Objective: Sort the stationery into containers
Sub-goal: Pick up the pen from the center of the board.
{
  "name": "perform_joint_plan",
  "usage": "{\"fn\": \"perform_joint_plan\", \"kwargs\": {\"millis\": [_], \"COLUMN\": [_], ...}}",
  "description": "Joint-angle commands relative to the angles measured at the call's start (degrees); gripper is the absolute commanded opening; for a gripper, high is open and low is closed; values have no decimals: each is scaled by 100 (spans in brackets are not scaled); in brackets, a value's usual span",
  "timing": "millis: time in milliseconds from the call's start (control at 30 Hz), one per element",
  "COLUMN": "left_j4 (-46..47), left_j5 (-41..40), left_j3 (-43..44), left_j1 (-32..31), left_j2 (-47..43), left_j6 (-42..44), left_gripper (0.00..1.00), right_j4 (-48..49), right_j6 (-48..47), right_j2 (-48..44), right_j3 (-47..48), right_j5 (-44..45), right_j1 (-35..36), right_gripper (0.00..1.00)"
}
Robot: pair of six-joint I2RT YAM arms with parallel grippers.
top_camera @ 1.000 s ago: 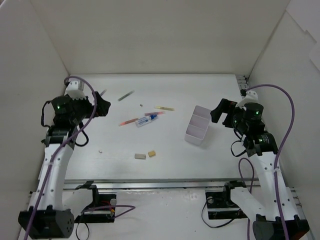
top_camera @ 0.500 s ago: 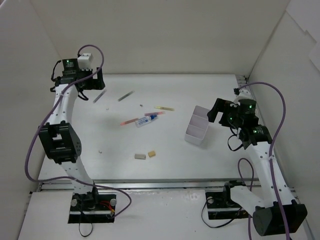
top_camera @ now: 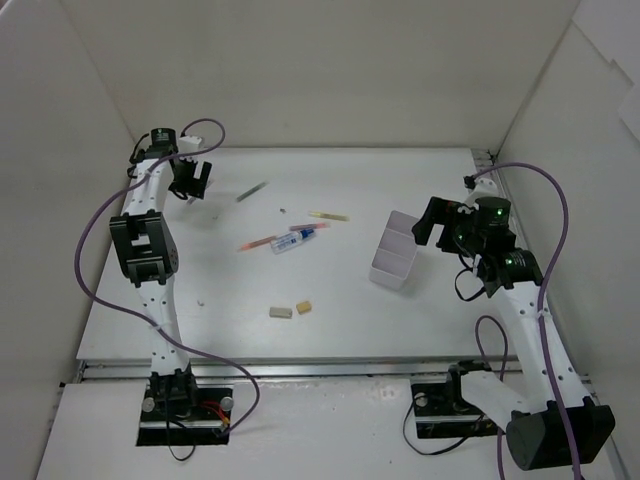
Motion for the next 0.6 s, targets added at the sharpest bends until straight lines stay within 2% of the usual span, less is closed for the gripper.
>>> {"fn": "perform_joint_plan", "kwargs": {"millis": [0, 200, 367, 400, 433, 567], "left_j4": [102, 67, 102, 32, -47, -38], "left_j5": [-188, 31, 146, 155, 190, 181], "left_j3": [324, 719, 782, 956, 1027, 1055], "left_j1": [84, 84, 84, 84, 84, 84], "left_j2": [-190, 302, 592, 645, 707, 742], "left_j6": [352, 466, 510, 510, 528, 537], "left_gripper": [86, 81, 81, 100, 74, 71], "right_j4": [315, 306, 306, 315, 315, 315], "right_j6": [-85, -68, -68, -59, -68, -33], "right_j2": [71, 132, 123, 132, 132, 141], "right_j3": [127, 110, 127, 136, 136, 127], "right_j5": [-198, -216, -181, -199, -199, -225], "right_j1": [61, 52, 52, 60, 52, 69], "right_gripper": [98, 98, 98, 98, 98, 98]}}
